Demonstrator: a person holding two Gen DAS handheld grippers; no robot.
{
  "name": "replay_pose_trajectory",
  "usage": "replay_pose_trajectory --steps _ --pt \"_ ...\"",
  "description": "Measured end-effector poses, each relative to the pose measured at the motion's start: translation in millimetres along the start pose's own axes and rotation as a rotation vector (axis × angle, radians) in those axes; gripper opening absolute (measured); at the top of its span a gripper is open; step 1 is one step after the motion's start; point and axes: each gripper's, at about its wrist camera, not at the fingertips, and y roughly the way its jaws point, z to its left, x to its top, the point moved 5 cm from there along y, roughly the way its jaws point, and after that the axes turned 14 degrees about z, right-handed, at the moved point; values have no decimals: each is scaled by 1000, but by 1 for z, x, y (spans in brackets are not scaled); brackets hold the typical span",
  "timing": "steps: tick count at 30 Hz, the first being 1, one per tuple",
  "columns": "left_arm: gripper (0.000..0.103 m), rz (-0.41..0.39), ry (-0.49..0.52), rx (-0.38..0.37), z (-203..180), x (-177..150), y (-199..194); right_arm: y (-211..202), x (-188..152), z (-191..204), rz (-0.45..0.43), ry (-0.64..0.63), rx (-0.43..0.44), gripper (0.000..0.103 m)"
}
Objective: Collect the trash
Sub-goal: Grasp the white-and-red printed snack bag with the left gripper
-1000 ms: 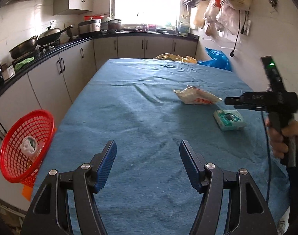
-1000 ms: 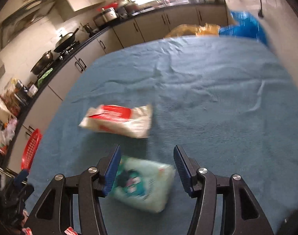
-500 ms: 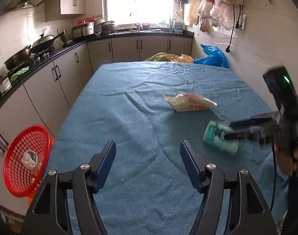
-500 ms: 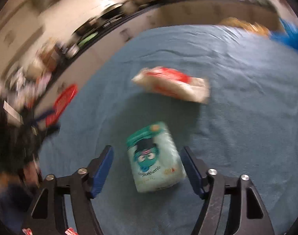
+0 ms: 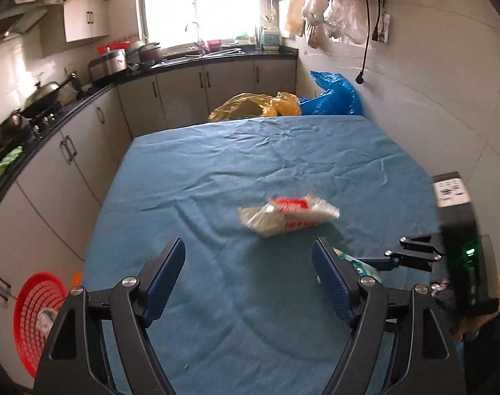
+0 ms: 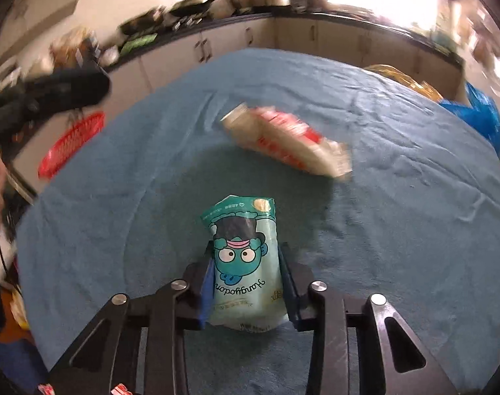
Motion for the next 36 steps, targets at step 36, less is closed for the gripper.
replay_pose_trajectory --steps 36 --pt "84 261 320 -127 -96 6 136 -41 -14 -104 -138 496 188 38"
